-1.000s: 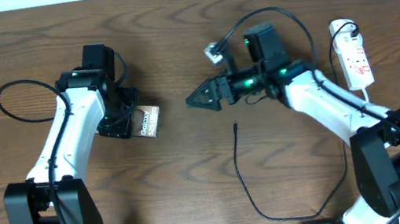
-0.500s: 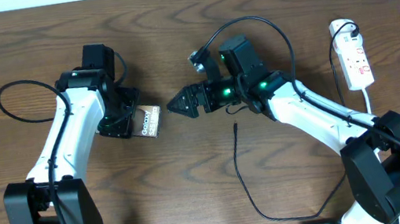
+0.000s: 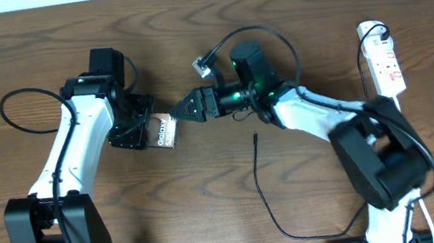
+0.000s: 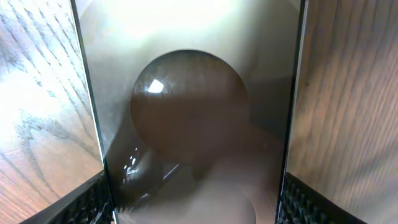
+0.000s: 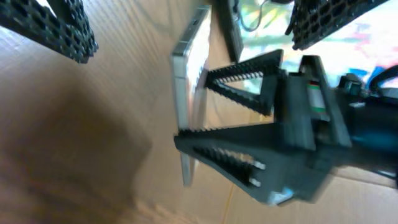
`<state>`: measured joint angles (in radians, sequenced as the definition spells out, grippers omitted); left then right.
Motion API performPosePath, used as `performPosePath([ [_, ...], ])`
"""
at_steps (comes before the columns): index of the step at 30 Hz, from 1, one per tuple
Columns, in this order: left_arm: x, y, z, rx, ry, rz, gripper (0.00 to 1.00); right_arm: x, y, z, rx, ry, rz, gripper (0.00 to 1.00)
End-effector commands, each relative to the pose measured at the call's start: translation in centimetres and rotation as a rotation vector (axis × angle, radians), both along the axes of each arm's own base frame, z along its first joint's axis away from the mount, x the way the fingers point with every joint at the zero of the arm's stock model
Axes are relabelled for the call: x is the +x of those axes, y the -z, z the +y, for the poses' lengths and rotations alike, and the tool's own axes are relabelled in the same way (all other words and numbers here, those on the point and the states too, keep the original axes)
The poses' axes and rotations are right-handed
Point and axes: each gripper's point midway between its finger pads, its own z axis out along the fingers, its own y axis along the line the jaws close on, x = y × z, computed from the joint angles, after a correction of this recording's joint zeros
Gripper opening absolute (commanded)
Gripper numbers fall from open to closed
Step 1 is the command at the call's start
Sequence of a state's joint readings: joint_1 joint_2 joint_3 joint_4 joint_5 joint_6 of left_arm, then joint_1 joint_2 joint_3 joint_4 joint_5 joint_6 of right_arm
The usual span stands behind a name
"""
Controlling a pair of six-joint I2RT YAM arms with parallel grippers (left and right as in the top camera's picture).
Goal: Plug charger to phone and switch on socket
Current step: 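Close the right gripper on the phone's edge beside the left gripper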
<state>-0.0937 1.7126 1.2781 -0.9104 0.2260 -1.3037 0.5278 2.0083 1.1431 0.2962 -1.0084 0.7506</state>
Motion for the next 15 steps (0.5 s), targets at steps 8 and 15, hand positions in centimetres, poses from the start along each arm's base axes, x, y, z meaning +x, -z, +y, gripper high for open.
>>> performPosePath([
  [8,1.4,-2.3,-0.3,-0.015,-0.004,-0.086,0.07,-1.5,-0.6,0.7,0.042,-0.068,0.071,0.99],
  [15,1.4,-2.3,-0.4,-0.038,-0.113,-0.063,0.07,-1.6,0.1,2.1,-0.006,0.007,0.147,0.99],
])
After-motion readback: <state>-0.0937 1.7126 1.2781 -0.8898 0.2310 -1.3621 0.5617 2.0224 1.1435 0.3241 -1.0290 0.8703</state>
